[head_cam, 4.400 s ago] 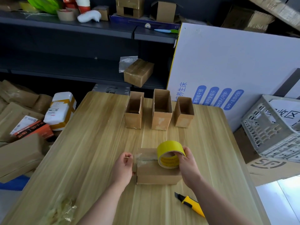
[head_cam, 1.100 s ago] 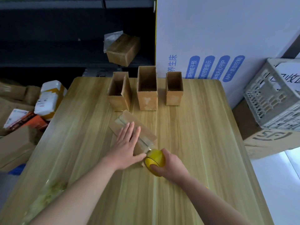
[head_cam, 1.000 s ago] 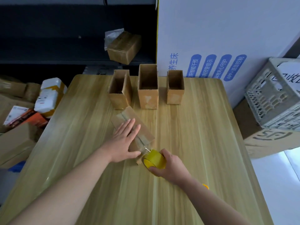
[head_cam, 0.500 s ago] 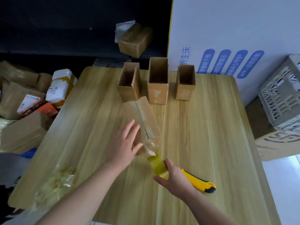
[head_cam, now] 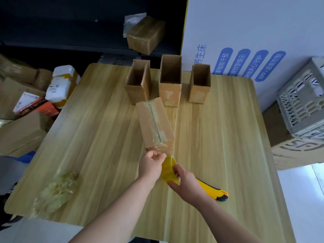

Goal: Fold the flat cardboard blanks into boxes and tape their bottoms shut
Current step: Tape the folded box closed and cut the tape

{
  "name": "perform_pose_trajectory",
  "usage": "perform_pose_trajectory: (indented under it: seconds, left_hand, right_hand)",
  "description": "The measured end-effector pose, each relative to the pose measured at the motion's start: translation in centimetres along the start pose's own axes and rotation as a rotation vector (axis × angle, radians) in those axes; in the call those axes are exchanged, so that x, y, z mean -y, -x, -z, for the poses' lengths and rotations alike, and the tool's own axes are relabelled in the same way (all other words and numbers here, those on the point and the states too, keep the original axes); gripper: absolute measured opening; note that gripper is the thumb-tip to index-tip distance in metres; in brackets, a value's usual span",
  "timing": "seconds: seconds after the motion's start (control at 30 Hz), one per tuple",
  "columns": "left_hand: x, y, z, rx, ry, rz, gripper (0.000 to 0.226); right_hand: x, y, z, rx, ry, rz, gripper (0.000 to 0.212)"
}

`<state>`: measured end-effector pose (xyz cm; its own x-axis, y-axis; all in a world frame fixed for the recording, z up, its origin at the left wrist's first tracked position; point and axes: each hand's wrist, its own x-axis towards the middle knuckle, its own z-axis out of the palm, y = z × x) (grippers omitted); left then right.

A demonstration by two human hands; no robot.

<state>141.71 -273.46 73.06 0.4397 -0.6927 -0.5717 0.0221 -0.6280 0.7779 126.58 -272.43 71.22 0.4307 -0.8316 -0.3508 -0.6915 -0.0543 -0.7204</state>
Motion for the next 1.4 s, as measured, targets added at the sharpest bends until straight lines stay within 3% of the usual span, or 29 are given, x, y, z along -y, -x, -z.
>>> perform_pose_trajectory:
  seconds: [0.17,0.27,0.4,0.6,0.7,0.83,0.93,1.23,1.4]
  left_hand:
    - [-0.1,-0.4,-0.1,0.099,-0.020,0.020,0.011]
    - [0.2,-0.8,0.2,0.104,-0.072,-0.033,0.011]
    - [0.1,-0.8,0.3,0.050,-0.153,-0.118,0.014]
    - [0.0,-1.6,1.0,0.060,-0.119,-0.098,0.014]
    - [0.0,-1.9,1.3,0.066,-0.099,-0.083,0.010]
    - [-0.1,-1.8,1.5,0.073,-0.073,-0.052,0.013]
    - [-0.7,-1.7,1.7,0.067,-0.101,-0.067,0.018]
    - [-1.2,-2.5,2.2,0.111,-0.229,-0.083,0.012]
    - [-1.2,-2.9,2.9,0.095,-0.256,-0.063,0.020]
  right_hand:
    - [-4.1,0.6,1.7,-0.139,0.184,-0.113,0.049]
    - [-6.5,1.4,2.6,-0.047,0.412,-0.290,0.049]
    - [-8.4,1.9,2.2,0.047,0.471,-0.346,0.034]
    - [-7.2,1.0,4.1,0.040,0.324,-0.272,0.027]
    - [-4.4,0.6,6.9,-0.055,0.265,-0.104,0.019]
    - [1.4,-0.2,10.2,-0.059,0.440,0.132,0.029]
    - [4.6,-1.1,10.9,-0.004,0.718,0.235,0.033]
    - [6.2,-3.6,9.5,0.042,0.936,0.152,0.031]
    - [2.2,-3.6,8.1,0.142,0.772,0.008,0.031]
